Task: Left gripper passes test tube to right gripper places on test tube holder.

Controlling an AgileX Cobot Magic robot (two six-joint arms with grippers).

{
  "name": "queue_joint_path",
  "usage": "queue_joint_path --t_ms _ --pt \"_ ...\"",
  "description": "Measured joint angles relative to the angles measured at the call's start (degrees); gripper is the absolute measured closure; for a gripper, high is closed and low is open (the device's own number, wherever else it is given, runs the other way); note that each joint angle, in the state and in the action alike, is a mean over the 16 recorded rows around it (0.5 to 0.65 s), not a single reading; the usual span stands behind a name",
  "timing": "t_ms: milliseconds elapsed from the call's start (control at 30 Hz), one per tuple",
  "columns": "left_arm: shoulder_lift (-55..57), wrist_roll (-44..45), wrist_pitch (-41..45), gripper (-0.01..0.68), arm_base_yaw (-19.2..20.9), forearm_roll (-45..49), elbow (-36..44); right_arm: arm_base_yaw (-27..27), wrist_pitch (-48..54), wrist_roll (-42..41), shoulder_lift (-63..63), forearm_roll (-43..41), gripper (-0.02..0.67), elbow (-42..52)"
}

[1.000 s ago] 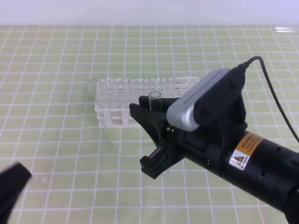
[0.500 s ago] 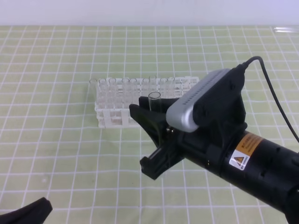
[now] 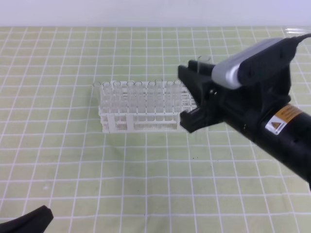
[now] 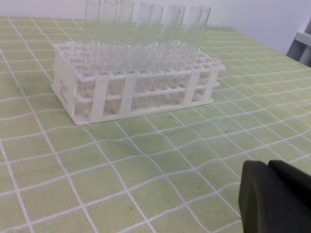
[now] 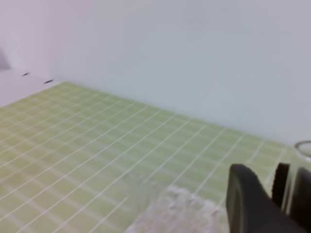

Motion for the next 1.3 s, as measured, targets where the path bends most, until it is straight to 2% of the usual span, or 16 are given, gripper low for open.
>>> queue_joint_path --t_ms 300,767,1300 --pt "0.1 0.1 0.0 0.674 0.0 0.0 0.0 -5.2 -8.6 -0.1 4.2 -1.3 0.562 0.0" --pt "0.2 0.0 0.1 0.674 0.0 0.0 -0.1 -8.5 -17.3 0.7 10.1 -4.5 0.562 0.0" --pt "0.3 0.1 0.0 0.674 0.0 0.1 0.2 -16.6 -22.9 19.0 15.5 -22.7 0.562 -1.9"
